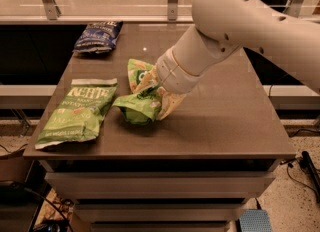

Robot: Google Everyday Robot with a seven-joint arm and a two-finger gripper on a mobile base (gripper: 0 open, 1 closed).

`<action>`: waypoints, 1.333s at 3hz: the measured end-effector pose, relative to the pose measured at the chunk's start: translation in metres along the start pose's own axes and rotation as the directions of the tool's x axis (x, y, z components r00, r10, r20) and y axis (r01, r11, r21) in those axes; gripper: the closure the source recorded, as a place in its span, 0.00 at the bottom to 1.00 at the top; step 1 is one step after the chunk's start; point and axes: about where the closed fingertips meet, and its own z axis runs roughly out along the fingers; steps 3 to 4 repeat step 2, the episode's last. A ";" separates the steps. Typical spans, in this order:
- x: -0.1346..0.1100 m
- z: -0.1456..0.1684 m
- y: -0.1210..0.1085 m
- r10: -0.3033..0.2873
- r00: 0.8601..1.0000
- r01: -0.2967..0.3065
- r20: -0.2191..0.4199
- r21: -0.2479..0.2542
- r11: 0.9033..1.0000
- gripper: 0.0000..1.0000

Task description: Move green rice chip bag near green jalapeno chip bag

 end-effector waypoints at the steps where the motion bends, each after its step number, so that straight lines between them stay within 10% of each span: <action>1: -0.001 0.000 0.000 -0.003 1.000 0.003 -0.001 0.000 1.000 0.00; 4: -0.002 0.000 0.000 -0.003 1.000 0.003 -0.001 0.000 1.000 0.00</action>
Offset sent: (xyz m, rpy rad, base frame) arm -0.0009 0.0007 0.0007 -0.0007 -0.0014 0.0017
